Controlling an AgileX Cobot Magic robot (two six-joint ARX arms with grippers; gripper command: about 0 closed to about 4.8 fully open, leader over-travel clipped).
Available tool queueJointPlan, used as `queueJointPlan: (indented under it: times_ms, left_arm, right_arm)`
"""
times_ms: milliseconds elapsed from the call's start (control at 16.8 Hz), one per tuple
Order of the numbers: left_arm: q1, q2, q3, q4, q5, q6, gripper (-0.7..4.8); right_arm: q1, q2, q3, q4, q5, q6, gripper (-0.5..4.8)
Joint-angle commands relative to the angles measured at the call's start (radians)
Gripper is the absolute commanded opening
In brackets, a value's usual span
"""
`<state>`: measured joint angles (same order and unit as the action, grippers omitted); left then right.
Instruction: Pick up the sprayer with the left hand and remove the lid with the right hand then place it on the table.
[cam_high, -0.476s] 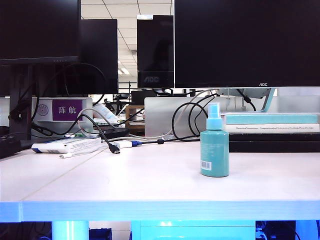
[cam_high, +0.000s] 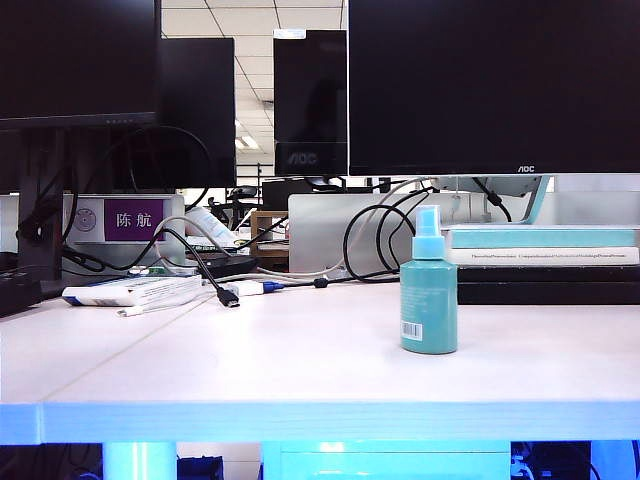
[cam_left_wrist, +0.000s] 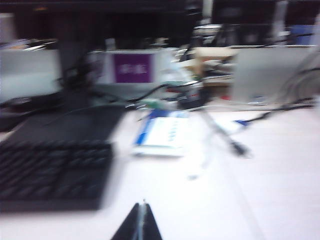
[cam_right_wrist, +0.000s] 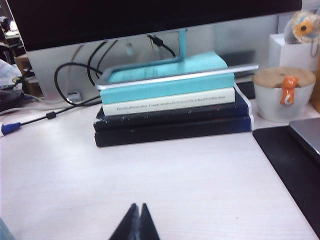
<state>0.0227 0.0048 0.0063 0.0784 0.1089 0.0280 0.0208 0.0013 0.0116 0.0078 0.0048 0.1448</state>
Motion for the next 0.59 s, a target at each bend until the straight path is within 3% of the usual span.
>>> queueJointPlan:
  times_ms: [59,178,476,535,595]
  left_arm:
    - [0.0,-0.003,0.002,0.185,0.095,-0.051,-0.04]
    - [0.0,-0.003,0.026,0.279,0.093,-0.124,-0.04]
    - [0.0,0.194,0.245,0.164,0.099,-0.106,0.12]
    - [0.0,0.272,0.307,0.165,0.128,-0.102,0.27]
    - [0.0,0.383,0.396,0.165,0.188,-0.075,1.08]
  right_arm:
    - [0.0,0.0,-0.006,0.011,-0.012,0.002,0.0]
    - [0.001,0.0,-0.006,0.026,-0.064,0.013,0.14]
    - [0.001,0.004,0.026,0.106,-0.112,0.095,1.42]
    - [0.0,0.006,0.047,0.102,-0.112,0.095,1.42]
    - [0.0,0.006,0.085,0.103,-0.111,0.095,1.49]
